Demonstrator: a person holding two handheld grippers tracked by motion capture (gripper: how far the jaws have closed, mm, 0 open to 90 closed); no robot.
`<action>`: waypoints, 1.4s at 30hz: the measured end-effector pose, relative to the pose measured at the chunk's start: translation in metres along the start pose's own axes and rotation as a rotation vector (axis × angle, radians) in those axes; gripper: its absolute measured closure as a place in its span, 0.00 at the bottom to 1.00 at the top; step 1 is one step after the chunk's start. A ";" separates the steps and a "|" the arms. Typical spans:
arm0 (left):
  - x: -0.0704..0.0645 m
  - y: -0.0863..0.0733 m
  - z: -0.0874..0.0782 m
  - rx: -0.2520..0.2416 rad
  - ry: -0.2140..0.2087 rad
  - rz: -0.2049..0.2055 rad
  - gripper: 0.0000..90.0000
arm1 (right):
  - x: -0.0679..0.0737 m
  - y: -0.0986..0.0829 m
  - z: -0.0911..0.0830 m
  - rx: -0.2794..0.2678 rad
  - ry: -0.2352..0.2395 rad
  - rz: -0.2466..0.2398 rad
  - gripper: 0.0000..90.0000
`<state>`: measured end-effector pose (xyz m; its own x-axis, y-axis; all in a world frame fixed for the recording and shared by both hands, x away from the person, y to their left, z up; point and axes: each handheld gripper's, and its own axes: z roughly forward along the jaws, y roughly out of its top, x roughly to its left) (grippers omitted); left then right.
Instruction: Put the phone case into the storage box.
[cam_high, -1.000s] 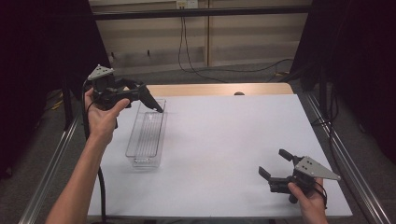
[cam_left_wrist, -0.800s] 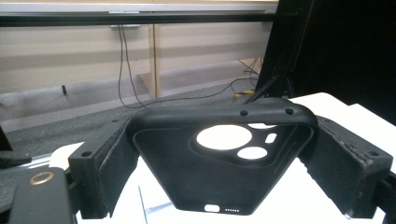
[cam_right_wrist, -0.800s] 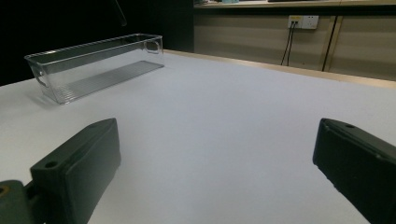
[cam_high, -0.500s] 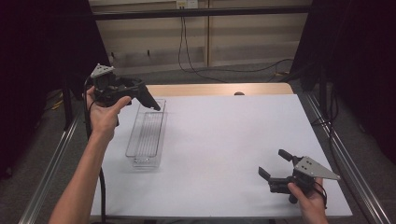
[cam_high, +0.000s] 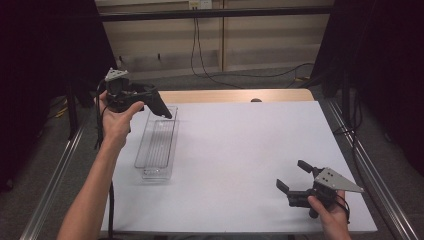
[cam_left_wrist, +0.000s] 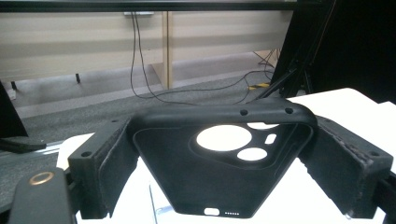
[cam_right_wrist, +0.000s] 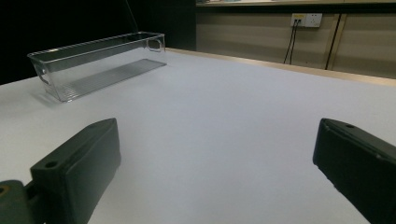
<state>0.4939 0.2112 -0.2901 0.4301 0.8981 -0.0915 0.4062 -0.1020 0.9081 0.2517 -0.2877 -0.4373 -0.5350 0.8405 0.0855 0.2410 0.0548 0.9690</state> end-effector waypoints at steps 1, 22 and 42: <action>0.000 0.000 0.001 0.001 0.000 0.009 0.15 | 0.000 0.000 0.000 0.000 0.001 0.001 0.01; 0.001 -0.010 0.031 0.034 0.040 -0.003 0.15 | 0.001 -0.001 0.001 0.010 0.016 0.001 0.01; -0.003 -0.017 0.048 0.046 0.121 -0.033 0.15 | 0.001 -0.002 0.002 0.018 0.023 0.000 0.01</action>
<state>0.5239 0.1896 -0.3249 0.3164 0.9461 -0.0686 0.4562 -0.0884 0.8855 0.2519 -0.2860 -0.4397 -0.5536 0.8277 0.0915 0.2559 0.0645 0.9646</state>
